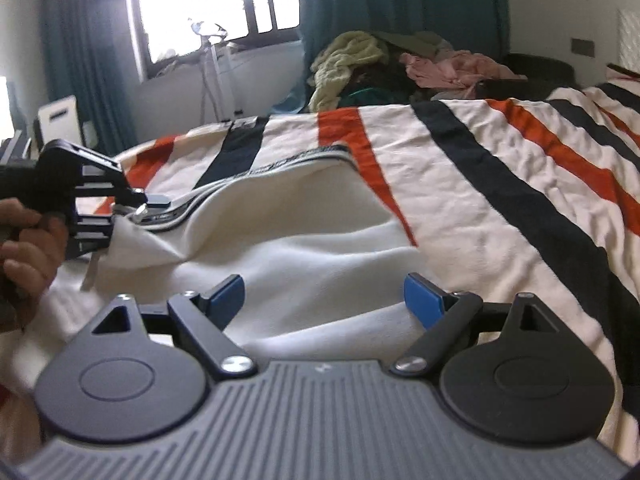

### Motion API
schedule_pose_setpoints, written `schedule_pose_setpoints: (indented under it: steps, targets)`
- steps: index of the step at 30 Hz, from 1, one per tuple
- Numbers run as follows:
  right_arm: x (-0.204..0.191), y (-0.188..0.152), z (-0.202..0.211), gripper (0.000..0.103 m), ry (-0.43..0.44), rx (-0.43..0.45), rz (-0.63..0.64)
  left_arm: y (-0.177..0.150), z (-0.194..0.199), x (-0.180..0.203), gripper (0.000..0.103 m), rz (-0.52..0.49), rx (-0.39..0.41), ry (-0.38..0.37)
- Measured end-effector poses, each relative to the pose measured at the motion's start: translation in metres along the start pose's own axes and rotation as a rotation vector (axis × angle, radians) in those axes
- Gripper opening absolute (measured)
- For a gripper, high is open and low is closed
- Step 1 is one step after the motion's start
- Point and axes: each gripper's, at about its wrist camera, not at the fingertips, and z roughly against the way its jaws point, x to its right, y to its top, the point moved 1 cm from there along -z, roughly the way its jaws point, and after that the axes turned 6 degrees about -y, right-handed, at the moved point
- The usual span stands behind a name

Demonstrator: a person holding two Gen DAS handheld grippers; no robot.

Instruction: Fold clothes

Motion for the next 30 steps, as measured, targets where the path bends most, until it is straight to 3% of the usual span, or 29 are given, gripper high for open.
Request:
schedule_pose_setpoints:
  steps: [1,2,3,5,6,10,11,16,18,21,23,24,25,26,29,30]
  targets:
    - [-0.002,-0.001,-0.001,0.088,-0.004,-0.007,0.007,0.0,0.002,0.0,0.021,0.005,-0.002,-0.008]
    - [-0.003,-0.001,-0.001,0.088,-0.007,-0.009,0.009,0.001,0.006,0.002,0.041,0.006,-0.001,-0.013]
    - [-0.004,0.0,0.001,0.088,-0.004,-0.008,0.009,0.002,0.009,0.004,0.048,0.005,0.001,-0.021]
    - [-0.005,0.0,0.005,0.088,0.011,-0.001,0.006,0.002,0.023,0.014,0.074,-0.025,0.008,-0.047]
    - [-0.006,0.0,0.008,0.088,0.032,0.006,0.008,0.0,0.031,0.02,0.077,-0.046,0.011,-0.056]
    - [-0.022,-0.002,0.024,0.087,0.169,0.043,0.059,-0.011,0.054,0.041,0.077,-0.136,-0.022,-0.089]
    - [-0.028,-0.003,0.028,0.081,0.208,0.053,0.088,-0.016,0.055,0.048,0.077,-0.169,-0.043,-0.083]
    - [-0.063,-0.014,0.035,0.06,0.343,0.055,0.249,-0.043,0.036,0.068,0.072,-0.369,-0.113,0.018]
    - [-0.074,-0.019,0.036,0.057,0.382,0.042,0.303,-0.055,0.027,0.071,0.069,-0.44,-0.121,0.057]
    - [-0.086,-0.024,0.032,0.058,0.415,0.04,0.373,-0.063,0.015,0.071,0.051,-0.503,-0.107,0.115]
    - [-0.094,-0.025,0.026,0.057,0.415,0.04,0.418,-0.061,0.008,0.067,0.028,-0.517,-0.058,0.156]
    - [-0.097,-0.025,0.021,0.057,0.414,0.037,0.433,-0.059,0.006,0.064,0.027,-0.512,-0.026,0.171]
    - [-0.1,-0.025,0.017,0.052,0.418,0.032,0.439,-0.054,0.006,0.061,0.023,-0.488,0.004,0.174]
    - [-0.102,-0.024,0.016,0.038,0.432,0.024,0.438,-0.05,0.007,0.058,0.02,-0.464,0.033,0.177]
    - [-0.107,-0.023,0.027,0.01,0.438,0.051,0.496,-0.036,0.013,0.051,0.017,-0.368,0.083,0.164]
    - [-0.105,-0.021,0.036,0.009,0.44,0.06,0.502,-0.032,0.017,0.05,0.016,-0.343,0.094,0.152]
